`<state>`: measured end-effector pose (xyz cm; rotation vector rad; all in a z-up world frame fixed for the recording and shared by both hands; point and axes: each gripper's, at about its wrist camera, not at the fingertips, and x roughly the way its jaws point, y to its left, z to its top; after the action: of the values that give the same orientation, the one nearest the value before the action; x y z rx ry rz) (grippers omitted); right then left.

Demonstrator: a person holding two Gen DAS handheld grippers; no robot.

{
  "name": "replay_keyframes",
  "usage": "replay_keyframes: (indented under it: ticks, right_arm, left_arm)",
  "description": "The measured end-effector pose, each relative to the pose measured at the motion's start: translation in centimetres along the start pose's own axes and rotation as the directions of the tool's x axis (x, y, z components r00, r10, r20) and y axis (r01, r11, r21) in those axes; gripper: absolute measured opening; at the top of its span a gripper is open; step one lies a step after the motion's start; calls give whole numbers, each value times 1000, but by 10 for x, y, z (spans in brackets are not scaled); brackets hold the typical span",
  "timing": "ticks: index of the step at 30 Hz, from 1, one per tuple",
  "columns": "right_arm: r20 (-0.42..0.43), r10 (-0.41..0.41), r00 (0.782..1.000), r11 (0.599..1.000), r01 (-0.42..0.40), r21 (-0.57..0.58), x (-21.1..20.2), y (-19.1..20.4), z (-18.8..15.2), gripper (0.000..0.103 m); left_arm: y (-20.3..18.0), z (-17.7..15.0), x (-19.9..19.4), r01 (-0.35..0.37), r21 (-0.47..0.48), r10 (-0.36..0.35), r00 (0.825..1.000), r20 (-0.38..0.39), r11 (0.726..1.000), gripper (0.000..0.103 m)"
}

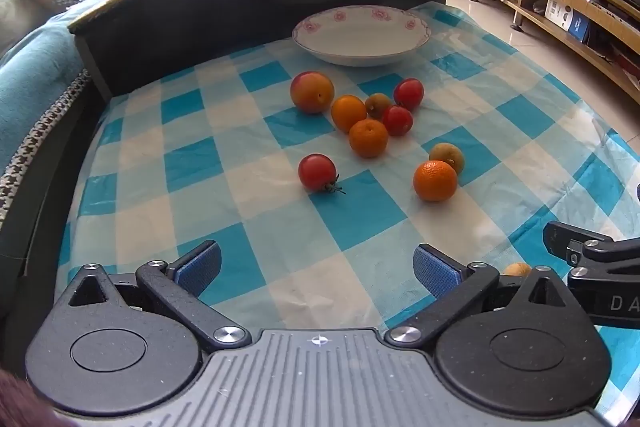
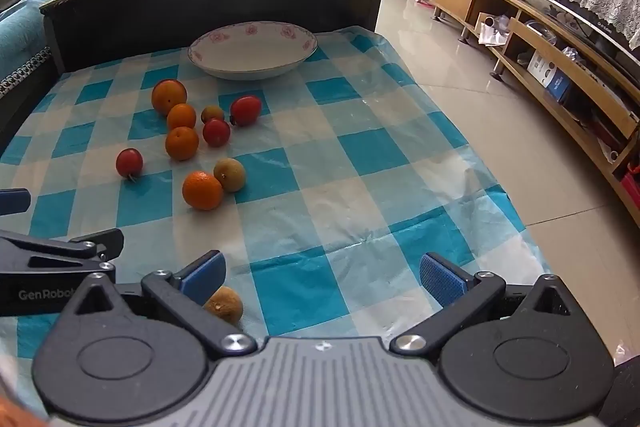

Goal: Organize fruits
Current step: 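Move the right gripper toward the small tan round fruit on the cloth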

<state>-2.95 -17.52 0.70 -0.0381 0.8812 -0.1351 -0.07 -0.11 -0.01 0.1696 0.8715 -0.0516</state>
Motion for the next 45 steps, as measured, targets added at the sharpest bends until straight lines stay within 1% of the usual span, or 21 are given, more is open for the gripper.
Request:
replay_keyframes:
  ticks: [5,13,21,45]
  right_arm:
    - [-6,-1,1000,1000,1,-2,4,-2,-3,103]
    - [-29,8,1000,1000,-8,-4,7,0,-4,103]
    - [-50,-1,999,1000,0,-6,11,-1,-6,103]
    - [-66,14,998,1000,-14,0,14,0,-8,103]
  left_arm:
    - [-6,-3,6,9,5,-9,1000,-8,1000,103]
    - [-4,-5,1,12,9,-11,1000,-22,1000,103]
    - [-4,-6,2,10,12,-10,1000,-27,1000,103]
    - [-3,-9,2,14,8,-14,999,-37,1000,101]
